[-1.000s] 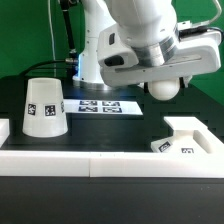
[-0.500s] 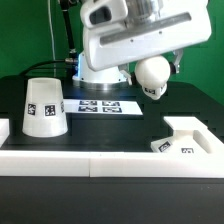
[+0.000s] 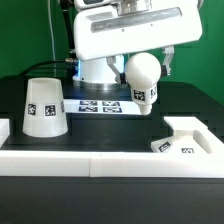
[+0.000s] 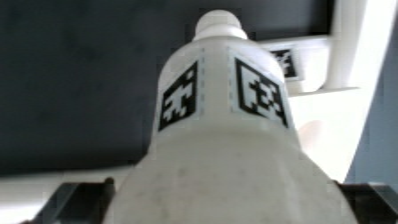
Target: Assemble lamp
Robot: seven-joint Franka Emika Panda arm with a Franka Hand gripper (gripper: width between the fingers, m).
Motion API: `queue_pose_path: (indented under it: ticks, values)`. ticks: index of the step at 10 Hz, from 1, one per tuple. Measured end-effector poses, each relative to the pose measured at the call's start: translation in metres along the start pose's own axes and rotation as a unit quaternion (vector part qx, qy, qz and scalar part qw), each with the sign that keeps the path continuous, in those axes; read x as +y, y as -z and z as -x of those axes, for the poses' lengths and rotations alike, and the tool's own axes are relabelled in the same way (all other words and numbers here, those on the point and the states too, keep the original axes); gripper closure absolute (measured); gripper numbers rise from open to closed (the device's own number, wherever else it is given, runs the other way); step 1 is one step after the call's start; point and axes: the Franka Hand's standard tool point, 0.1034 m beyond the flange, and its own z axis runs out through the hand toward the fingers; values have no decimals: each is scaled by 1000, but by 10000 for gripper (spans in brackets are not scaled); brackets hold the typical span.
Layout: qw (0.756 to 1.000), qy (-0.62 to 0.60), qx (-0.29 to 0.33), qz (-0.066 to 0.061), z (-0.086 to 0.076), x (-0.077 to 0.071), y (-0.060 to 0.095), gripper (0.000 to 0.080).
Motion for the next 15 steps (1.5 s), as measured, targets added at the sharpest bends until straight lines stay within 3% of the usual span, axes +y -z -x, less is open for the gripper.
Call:
queue_pose_path:
  ticks: [1, 3, 4, 5, 9, 10, 14, 15]
  values:
    - [997, 47, 50, 34, -4, 7, 3, 222]
    - [986, 91, 117, 81, -17, 17, 12, 222]
    - [987, 82, 117, 77, -19, 16, 12, 222]
    - [990, 56, 112, 63, -24, 8, 15, 222]
    - [992, -70, 106, 8, -52, -52, 19, 222]
    - [992, -71, 108, 5, -54, -60, 17, 222]
    - [992, -66, 107, 7, -53, -57, 16, 222]
    - [993, -39, 113, 13, -52, -62, 16, 222]
